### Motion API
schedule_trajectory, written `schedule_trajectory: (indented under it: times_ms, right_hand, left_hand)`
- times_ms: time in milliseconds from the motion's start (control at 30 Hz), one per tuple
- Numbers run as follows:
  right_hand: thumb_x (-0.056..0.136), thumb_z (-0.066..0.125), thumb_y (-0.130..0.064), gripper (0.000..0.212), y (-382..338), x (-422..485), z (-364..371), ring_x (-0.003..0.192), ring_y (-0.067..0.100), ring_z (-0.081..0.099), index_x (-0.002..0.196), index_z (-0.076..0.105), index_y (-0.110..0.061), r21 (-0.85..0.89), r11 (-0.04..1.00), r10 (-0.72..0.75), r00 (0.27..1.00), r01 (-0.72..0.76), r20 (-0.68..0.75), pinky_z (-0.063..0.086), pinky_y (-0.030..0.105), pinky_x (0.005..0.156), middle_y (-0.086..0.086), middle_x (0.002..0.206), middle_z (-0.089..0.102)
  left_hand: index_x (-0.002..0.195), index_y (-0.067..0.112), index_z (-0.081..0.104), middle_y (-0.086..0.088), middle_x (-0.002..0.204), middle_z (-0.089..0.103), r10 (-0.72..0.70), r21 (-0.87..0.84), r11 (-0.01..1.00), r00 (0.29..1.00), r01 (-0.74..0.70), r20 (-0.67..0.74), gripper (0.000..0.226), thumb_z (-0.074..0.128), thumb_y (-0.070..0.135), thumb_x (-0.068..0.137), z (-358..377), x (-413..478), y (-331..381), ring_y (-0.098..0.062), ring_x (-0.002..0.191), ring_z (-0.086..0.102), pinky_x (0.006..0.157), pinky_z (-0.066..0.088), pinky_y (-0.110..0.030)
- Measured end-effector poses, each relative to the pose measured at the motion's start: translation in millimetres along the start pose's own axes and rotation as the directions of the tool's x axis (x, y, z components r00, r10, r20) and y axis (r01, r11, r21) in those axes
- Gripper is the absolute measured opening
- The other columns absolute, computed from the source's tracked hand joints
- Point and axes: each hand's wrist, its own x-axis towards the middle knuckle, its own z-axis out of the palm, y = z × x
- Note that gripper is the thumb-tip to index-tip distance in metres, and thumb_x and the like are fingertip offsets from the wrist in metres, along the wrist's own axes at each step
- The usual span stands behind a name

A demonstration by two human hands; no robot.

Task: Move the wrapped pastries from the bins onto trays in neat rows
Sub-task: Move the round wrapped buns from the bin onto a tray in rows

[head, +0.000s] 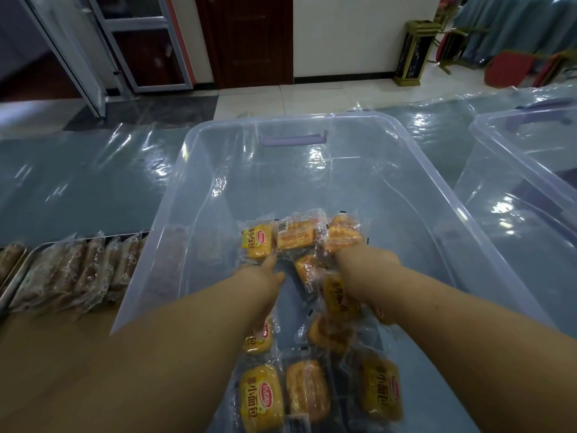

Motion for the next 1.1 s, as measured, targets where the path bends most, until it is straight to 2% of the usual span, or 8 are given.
schedule_trajectory:
  times_ms: [167, 267, 433, 533, 667, 800, 967, 1100]
  right_hand:
    - [0.086, 0.057, -0.007, 0.029, 2, 2, -6, 0.083, 0.023, 0.046, 0.114, 0.053, -0.014, 0.074, 0.997, 0.003, 1.0, -0.001, -0.027, 0.042, 0.033, 0.071, 0.001, 0.087, 0.046]
    - [0.083, 0.066, -0.01, 0.028, 5, 1, -11, 0.082, 0.022, 0.048, 0.103, 0.048, -0.015, 0.128, 0.992, 0.01, 0.997, 0.0, -0.075, 0.041, 0.033, 0.068, 0.0, 0.081, 0.043]
    - [0.078, 0.07, -0.009, 0.046, 13, -3, -22, 0.082, 0.022, 0.053, 0.118, 0.051, -0.019, 0.231, 0.972, 0.0, 0.986, 0.039, -0.167, 0.044, 0.031, 0.064, 0.002, 0.093, 0.05]
    - [0.077, 0.069, -0.012, 0.042, 20, -9, -33, 0.081, 0.022, 0.053, 0.115, 0.053, -0.019, 0.276, 0.96, 0.025, 0.973, 0.04, -0.228, 0.044, 0.03, 0.063, 0.002, 0.092, 0.051]
    - [0.073, 0.073, -0.018, 0.04, 28, -22, -55, 0.078, 0.021, 0.057, 0.109, 0.054, -0.019, 0.397, 0.915, 0.084, 0.928, 0.072, -0.362, 0.05, 0.032, 0.061, 0.002, 0.089, 0.056]
    - [0.072, 0.077, -0.029, 0.048, 30, -43, -75, 0.078, 0.02, 0.061, 0.114, 0.054, -0.024, 0.492, 0.847, 0.106, 0.845, 0.199, -0.524, 0.056, 0.041, 0.069, 0.001, 0.095, 0.06]
    - [0.073, 0.077, -0.036, 0.051, 16, -77, -91, 0.07, 0.004, 0.054, 0.118, 0.056, -0.028, 0.466, 0.799, 0.078, 0.704, 0.379, -0.706, 0.052, 0.029, 0.059, -0.004, 0.1, 0.06]
    - [0.071, 0.078, -0.038, 0.056, -14, -111, -101, 0.077, 0.007, 0.058, 0.121, 0.055, -0.028, 0.462, 0.746, 0.059, 0.643, 0.48, -0.764, 0.052, 0.028, 0.061, -0.007, 0.103, 0.061]
  left_hand:
    - [0.145, 0.021, 0.015, -0.015, 0.144, 0.028, 0.042, -0.016, 0.999, 0.999, -0.043, -0.025, 0.105, 0.083, 0.024, 0.065, -5, -10, 6, -0.035, 0.118, 0.047, 0.088, 0.049, -0.041]
    - [0.147, 0.02, 0.009, -0.018, 0.144, 0.029, -0.007, -0.074, 0.997, 1.0, 0.008, 0.016, 0.112, 0.084, 0.023, 0.064, -11, -17, 4, -0.037, 0.119, 0.047, 0.088, 0.049, -0.041]
    - [0.127, 0.009, 0.052, -0.007, 0.117, 0.058, -0.029, -0.024, 0.999, 0.997, 0.031, 0.07, 0.069, 0.08, 0.036, 0.07, -27, -34, 0, -0.025, 0.102, 0.059, 0.082, 0.05, -0.034]
    - [0.126, 0.012, 0.049, -0.006, 0.111, 0.059, -0.074, -0.159, 0.985, 0.996, 0.063, -0.059, 0.072, 0.083, 0.031, 0.065, -37, -49, -9, -0.025, 0.093, 0.058, 0.074, 0.05, -0.034]
    - [0.117, 0.024, 0.042, -0.002, 0.113, 0.056, -0.167, -0.346, 0.937, 0.939, 0.057, -0.299, 0.069, 0.082, 0.037, 0.063, -57, -83, -30, -0.024, 0.092, 0.054, 0.069, 0.043, -0.034]
    - [0.094, 0.035, 0.032, 0.008, 0.099, 0.049, -0.269, -0.486, 0.874, 0.813, -0.02, -0.517, 0.056, 0.078, 0.041, 0.063, -66, -132, -53, -0.018, 0.082, 0.045, 0.063, 0.036, -0.03]
    - [0.104, 0.044, 0.039, 0.016, 0.094, 0.049, -0.389, -0.594, 0.77, 0.565, -0.235, -0.728, 0.061, 0.081, 0.043, 0.06, -52, -196, -72, -0.01, 0.082, 0.052, 0.063, 0.041, -0.028]
    - [0.102, 0.051, 0.036, 0.024, 0.089, 0.044, -0.471, -0.599, 0.725, 0.39, -0.34, -0.791, 0.065, 0.083, 0.042, 0.058, -28, -238, -84, -0.005, 0.087, 0.049, 0.068, 0.041, -0.027]
